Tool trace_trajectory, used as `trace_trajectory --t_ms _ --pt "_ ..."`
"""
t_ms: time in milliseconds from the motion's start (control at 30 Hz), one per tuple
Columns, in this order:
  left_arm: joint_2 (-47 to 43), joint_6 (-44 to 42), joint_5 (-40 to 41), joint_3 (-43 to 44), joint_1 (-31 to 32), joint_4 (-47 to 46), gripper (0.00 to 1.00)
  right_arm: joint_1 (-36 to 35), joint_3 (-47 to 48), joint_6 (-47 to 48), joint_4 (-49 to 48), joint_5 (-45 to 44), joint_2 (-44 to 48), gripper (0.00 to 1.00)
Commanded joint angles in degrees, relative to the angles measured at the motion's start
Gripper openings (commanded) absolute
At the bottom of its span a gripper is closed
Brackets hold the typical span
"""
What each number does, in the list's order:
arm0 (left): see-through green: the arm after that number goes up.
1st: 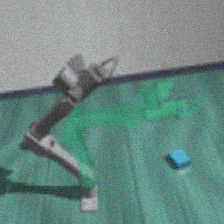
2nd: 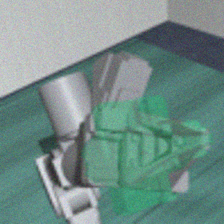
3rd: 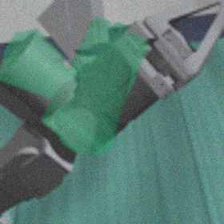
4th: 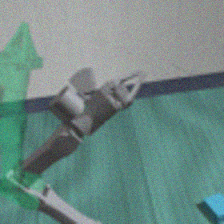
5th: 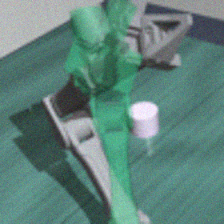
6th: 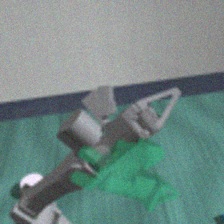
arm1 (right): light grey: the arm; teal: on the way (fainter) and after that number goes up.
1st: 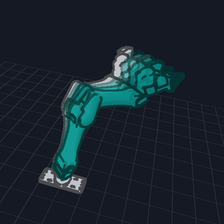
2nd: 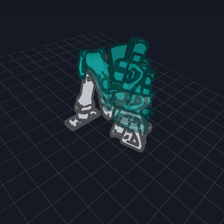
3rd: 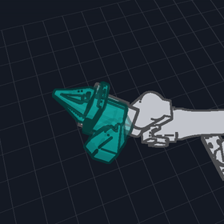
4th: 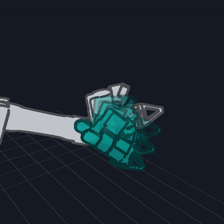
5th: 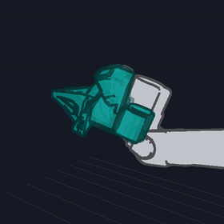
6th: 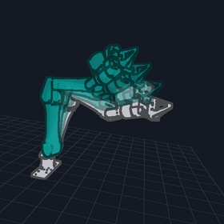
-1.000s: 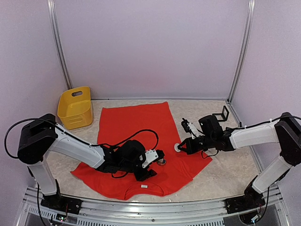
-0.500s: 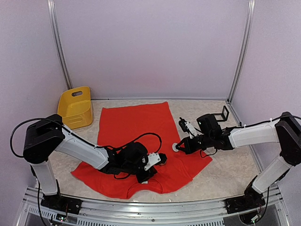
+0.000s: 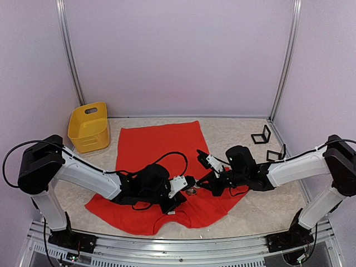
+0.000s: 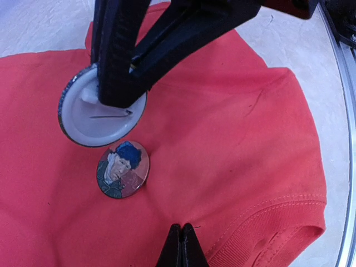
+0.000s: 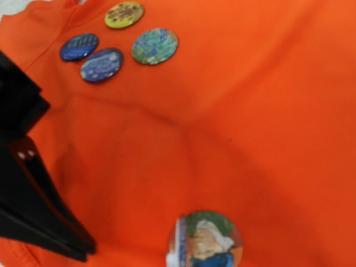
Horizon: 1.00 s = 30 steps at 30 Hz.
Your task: Pin the brooch onto the clothing
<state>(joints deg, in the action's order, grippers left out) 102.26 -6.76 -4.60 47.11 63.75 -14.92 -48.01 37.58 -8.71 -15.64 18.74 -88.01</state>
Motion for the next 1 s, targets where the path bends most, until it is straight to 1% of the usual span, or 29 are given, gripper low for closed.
trace_trajectory --t_ms 0,133,233,300,433,500,600,700,867,967 --pt "-2.34 3.31 -0.47 -2.61 0.26 -5.11 0.00 0.00 -2.94 3.50 -6.53 -0.02 0.24 0.00" --pt "-1.98 4.25 -0.03 -3.17 0.36 -7.73 0.00 0.02 -3.04 4.28 -6.52 -0.26 -0.15 0.00" --pt "-1.96 4.17 -0.95 -2.83 0.37 -7.74 0.00 0.03 -3.84 4.73 -9.41 -1.90 0.18 0.00" --pt "-2.20 4.04 -1.52 -2.73 0.37 -7.53 0.00 -0.02 -5.37 4.91 -13.32 -2.68 0.51 0.00" --pt "-2.85 4.48 -2.01 -2.42 0.33 -8.09 0.00 -0.95 -10.86 7.98 -24.49 -4.11 1.92 0.00" --pt "-3.09 4.88 -2.90 -3.01 0.45 -9.68 0.00 -1.96 -13.72 11.77 -30.28 -4.90 2.57 0.00" --pt "-3.20 4.96 -3.85 -2.96 0.49 -9.62 0.00 -3.35 -15.78 15.76 -34.37 -5.68 2.43 0.00" --pt "-3.71 4.32 -3.19 -2.82 0.41 -8.51 0.00 -4.51 -16.57 18.95 -36.89 -7.23 0.07 0.00" --pt "-4.93 4.95 -2.98 -3.82 0.35 -9.54 0.00 -7.12 -16.38 23.36 -41.53 -9.22 -5.04 0.00" --pt "-5.22 5.54 -3.37 -3.93 0.38 -9.82 0.00 -7.97 -15.50 24.45 -41.98 -10.37 -7.53 0.00"
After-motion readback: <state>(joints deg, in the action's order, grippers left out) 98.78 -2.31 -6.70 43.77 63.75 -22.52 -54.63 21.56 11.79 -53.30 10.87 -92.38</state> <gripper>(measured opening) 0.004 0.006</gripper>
